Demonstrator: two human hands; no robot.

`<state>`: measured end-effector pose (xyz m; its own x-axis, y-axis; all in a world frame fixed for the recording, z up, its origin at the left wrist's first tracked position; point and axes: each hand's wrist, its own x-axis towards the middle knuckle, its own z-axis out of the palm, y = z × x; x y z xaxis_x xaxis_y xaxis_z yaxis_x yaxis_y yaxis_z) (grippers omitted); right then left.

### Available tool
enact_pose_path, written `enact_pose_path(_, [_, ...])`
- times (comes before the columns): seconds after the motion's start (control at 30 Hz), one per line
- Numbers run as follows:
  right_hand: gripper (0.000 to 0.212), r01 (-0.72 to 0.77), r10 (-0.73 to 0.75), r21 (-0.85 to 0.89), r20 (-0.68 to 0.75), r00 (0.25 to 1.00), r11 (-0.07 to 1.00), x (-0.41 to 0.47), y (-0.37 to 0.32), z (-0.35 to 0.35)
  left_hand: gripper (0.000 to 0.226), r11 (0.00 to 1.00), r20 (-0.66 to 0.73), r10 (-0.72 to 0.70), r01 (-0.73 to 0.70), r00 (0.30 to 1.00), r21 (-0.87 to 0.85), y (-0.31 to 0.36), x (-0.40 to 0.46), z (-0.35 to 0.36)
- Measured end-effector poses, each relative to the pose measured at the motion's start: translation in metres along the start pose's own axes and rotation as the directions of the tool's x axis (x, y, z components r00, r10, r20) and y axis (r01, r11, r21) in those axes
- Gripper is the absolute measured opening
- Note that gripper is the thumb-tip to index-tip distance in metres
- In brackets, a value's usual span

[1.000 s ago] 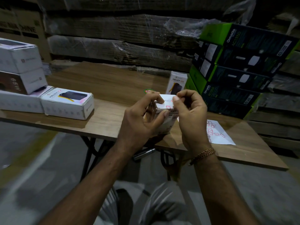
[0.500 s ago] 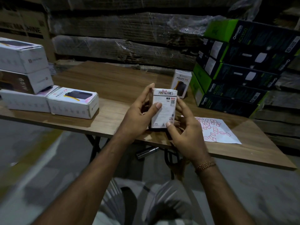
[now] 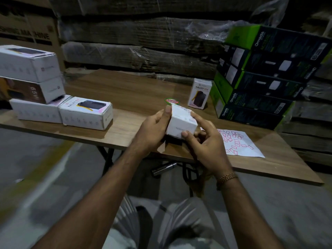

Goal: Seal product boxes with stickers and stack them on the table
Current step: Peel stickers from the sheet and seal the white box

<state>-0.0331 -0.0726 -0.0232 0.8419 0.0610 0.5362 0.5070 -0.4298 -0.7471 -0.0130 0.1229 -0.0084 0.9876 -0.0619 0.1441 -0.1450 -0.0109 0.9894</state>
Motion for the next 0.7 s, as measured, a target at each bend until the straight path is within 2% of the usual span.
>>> enact_pose_path(0.17, [0.064,-0.059,0.061,0.046,-0.045,0.997,0.997,0.001,0.003,0.0,0.05,0.999,0.05,0.037,-0.037,0.998,0.006,0.002,-0.005,0.002])
enact_pose_path(0.3, [0.066,-0.095,0.099,0.064,-0.064,0.993,0.993,0.001,0.008,0.001,0.059,0.999,0.082,0.05,-0.05,0.995,-0.004,0.0,-0.006,-0.001])
enact_pose_path(0.37, [0.066,-0.11,0.116,0.082,-0.067,0.991,0.991,0.001,0.008,0.001,0.055,0.996,0.116,0.091,-0.088,0.989,-0.033,-0.004,-0.005,-0.004])
enact_pose_path(0.53, [0.064,-0.11,0.123,0.117,-0.102,0.987,0.987,0.0,0.003,-0.002,0.095,0.976,0.175,0.192,-0.207,0.966,0.069,-0.011,-0.004,-0.012])
enact_pose_path(0.7, [0.043,-0.128,0.138,0.073,-0.145,0.98,0.989,0.003,0.004,-0.001,0.101,0.938,0.113,0.232,-0.253,0.966,0.238,-0.013,-0.003,-0.011])
